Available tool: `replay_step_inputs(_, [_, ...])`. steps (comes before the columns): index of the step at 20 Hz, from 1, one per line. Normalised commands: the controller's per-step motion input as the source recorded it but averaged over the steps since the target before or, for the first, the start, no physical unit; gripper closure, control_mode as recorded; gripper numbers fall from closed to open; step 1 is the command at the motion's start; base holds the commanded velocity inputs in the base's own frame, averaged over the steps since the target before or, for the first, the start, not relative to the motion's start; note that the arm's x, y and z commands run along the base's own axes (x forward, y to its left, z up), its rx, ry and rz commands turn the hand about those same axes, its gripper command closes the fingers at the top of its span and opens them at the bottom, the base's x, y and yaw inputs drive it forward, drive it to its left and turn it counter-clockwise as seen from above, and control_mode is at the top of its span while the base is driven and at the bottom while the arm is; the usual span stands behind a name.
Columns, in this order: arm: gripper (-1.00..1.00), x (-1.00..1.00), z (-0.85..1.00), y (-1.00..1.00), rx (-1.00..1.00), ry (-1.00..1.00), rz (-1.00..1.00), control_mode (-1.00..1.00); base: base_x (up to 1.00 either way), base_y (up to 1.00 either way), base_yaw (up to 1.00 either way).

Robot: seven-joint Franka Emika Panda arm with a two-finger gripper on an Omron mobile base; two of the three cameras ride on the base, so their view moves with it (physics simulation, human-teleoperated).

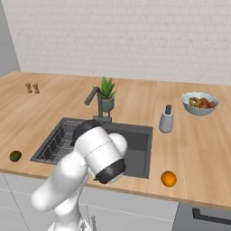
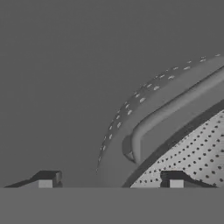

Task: Put the colander in the sink, put the mango, orange in the colander, and turn on the sink faucet and pour water over the colander.

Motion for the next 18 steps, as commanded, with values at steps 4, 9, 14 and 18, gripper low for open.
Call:
replay_step_inputs(4, [-1.0,0.01,0.77,-0.03,0.07,-0.08,0.0,-1.0,0.0,0.0,0.0])
replay_step_inputs(9, [-1.0,0.01,0.96,-0.16,0.05,0.0,0.0,-1.0,0.0,0.0,0.0])
replay_step_inputs(14, [-1.0,-0.03,1.0,-0.14,0.01,0.06,0.0,-1.0,0.0,0.0,0.0])
replay_step_inputs(18, [-1.0,-0.21,1.0,-0.01,0.04,0.13,0.0,-1.0,0.0,0.0,0.0])
